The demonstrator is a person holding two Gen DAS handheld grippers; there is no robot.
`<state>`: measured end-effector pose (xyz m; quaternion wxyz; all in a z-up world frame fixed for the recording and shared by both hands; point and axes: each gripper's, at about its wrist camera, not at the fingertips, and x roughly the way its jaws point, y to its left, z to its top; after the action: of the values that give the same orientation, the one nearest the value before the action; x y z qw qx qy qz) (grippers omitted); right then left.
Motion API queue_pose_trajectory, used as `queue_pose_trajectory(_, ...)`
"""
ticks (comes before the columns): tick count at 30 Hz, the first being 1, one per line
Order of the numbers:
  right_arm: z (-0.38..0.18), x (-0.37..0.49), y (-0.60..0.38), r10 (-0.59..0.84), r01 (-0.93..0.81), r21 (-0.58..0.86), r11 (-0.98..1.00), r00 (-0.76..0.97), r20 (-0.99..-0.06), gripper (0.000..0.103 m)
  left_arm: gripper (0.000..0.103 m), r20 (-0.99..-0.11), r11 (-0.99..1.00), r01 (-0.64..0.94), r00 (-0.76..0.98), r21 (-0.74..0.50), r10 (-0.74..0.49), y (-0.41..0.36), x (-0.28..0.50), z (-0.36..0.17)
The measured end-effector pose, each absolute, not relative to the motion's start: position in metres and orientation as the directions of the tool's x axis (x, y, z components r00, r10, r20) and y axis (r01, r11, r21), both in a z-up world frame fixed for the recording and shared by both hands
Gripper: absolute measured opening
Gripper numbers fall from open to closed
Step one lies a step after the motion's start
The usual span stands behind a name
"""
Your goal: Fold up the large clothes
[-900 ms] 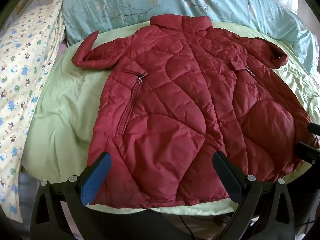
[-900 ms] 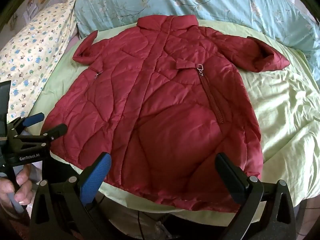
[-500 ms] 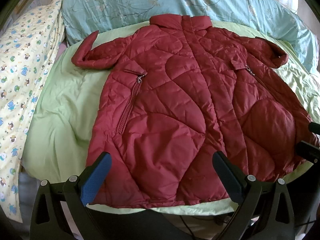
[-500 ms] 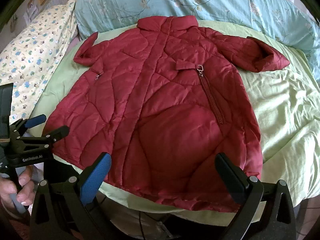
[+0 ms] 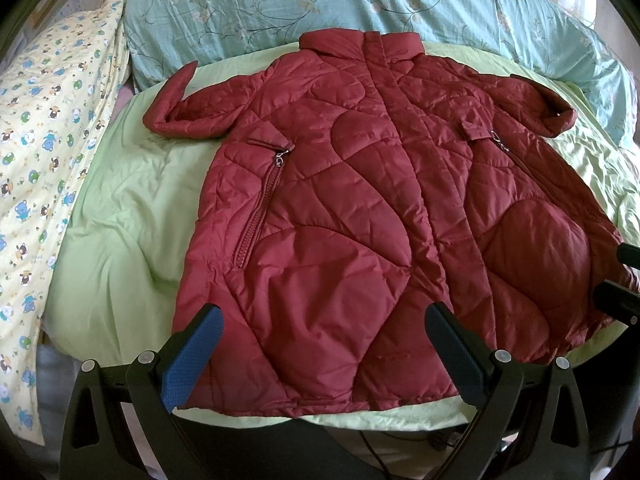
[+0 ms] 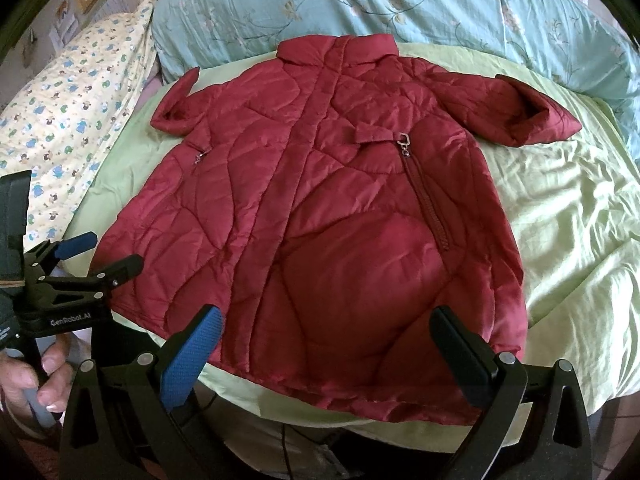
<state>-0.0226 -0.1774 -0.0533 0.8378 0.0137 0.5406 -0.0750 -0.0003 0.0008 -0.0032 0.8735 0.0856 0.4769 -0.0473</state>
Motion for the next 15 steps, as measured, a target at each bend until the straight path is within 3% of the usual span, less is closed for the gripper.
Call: queue_pose_trajectory(15,-0.0547,-0.0188,-0.1793,-0.105,0.145,-0.049,0.988,0.406,-0.908,0.103,0.102,-0.845,0.980,0.170,0.535,0.107,0.000,-0.0002,0.0021,-0.0060)
